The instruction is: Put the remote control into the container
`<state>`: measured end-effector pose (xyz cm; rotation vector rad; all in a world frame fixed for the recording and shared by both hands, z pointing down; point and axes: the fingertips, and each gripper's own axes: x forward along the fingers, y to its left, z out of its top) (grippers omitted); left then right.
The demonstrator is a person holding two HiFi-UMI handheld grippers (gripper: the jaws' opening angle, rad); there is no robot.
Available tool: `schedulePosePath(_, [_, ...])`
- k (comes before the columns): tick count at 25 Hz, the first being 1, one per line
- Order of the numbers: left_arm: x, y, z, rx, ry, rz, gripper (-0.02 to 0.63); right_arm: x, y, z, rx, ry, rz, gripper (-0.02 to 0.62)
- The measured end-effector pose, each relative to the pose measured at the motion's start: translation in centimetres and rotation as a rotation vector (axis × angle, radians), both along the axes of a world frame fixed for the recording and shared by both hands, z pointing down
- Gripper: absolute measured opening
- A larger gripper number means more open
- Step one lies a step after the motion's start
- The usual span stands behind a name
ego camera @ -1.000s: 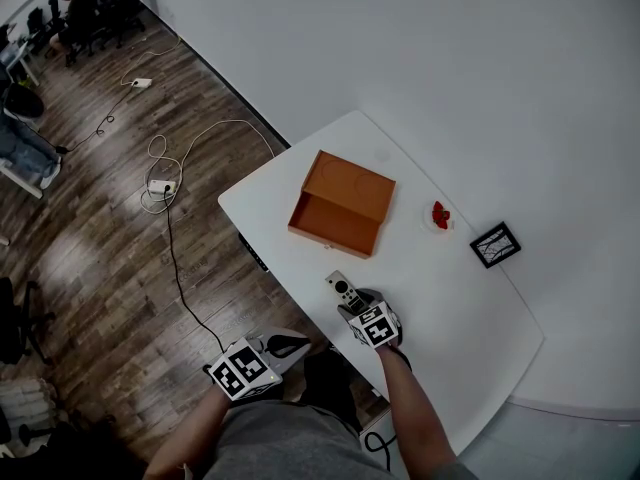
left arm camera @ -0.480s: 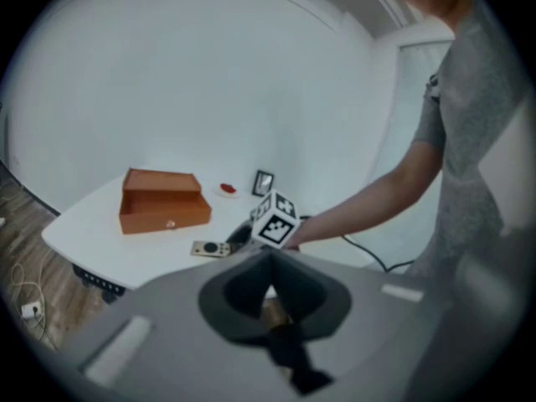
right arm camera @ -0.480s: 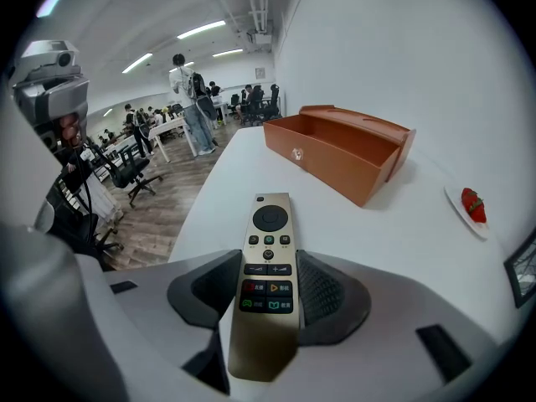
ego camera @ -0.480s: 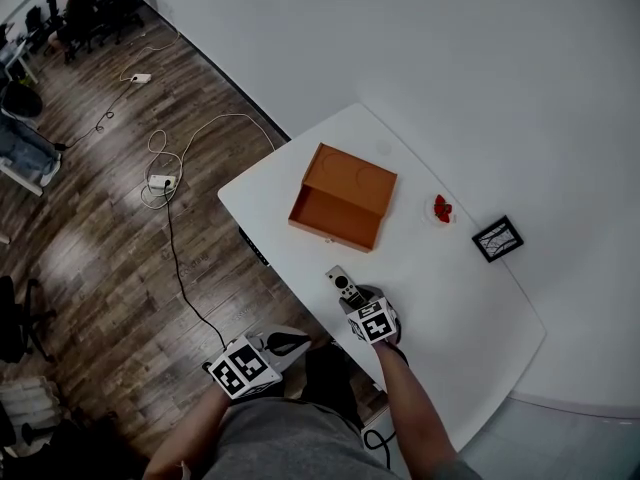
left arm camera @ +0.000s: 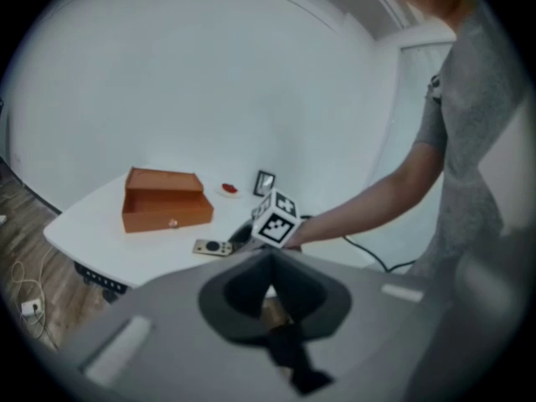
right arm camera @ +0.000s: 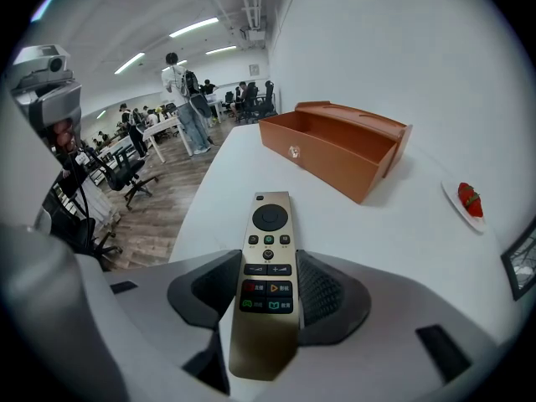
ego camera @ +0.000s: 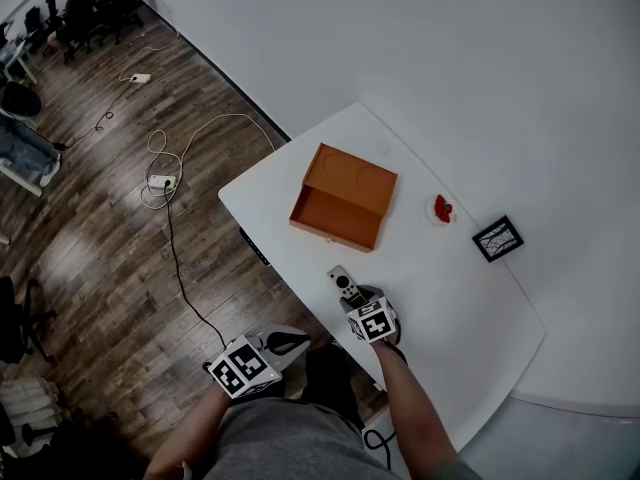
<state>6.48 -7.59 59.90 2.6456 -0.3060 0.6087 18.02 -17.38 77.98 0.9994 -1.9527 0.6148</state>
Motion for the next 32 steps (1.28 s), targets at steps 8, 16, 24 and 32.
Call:
schedulePosePath(8, [-0.3, -0.4, 0.1, -0.005, 0.002, -0.014, -0.001, 0.0, 0.1, 0.0, 0.006, 0.003, 0.001, 0.213])
schedulePosePath(16, [0.1, -0.2, 0.1, 0.001, 0.006, -0.001, -0.002, -0.2, 0.0, -0.9, 0.029, -0.007, 0.004, 0.213])
schedulePosePath(24, [0.2, 0.1, -0.6, 0.023, 0.011, 0.018, -0.002, -0.3, -0.4, -2.7, 0.067, -0.028, 0.026, 0.213])
schedulePosePath(32, [-0.1, 0.7, -1.4, 0.048, 0.017, 0.036, -0.001, -0.8, -0.7, -5.3, 0.125, -0.040, 0.047, 0.213])
